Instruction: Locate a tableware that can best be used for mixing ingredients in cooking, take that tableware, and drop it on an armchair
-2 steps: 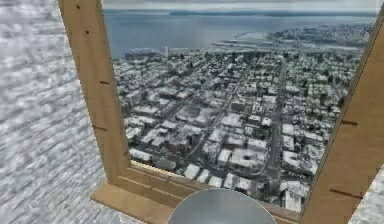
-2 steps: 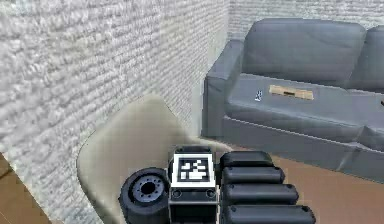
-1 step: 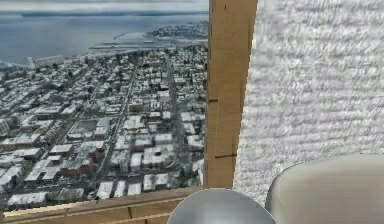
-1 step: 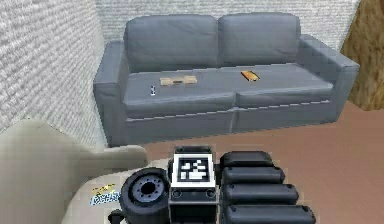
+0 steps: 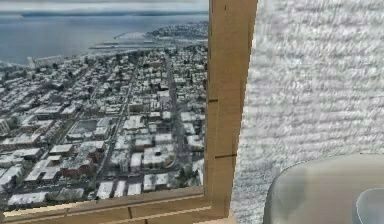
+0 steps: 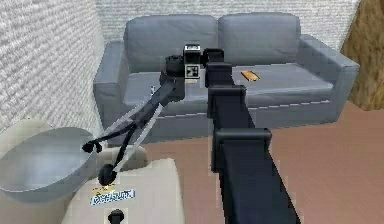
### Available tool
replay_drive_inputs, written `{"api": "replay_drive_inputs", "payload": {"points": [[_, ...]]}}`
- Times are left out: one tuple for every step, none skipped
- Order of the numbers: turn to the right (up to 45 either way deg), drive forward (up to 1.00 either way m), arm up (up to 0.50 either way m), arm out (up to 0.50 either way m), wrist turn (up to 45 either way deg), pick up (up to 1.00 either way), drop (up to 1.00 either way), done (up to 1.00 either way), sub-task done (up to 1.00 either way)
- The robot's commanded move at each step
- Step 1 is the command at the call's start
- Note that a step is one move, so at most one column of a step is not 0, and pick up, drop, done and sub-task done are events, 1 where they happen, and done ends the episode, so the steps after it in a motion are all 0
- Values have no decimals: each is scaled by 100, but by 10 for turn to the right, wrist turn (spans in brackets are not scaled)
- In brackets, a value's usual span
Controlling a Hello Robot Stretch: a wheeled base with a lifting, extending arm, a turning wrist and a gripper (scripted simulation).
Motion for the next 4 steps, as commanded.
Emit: {"api": "replay_drive_inputs", "payload": {"points": [[0,0,0,0,450,0,0,0,0],[0,0,0,0,240,0,0,0,0],[0,0,-20,0,0,0,0,0,0],[0,0,-32,0,0,0,0,0,0]]}}
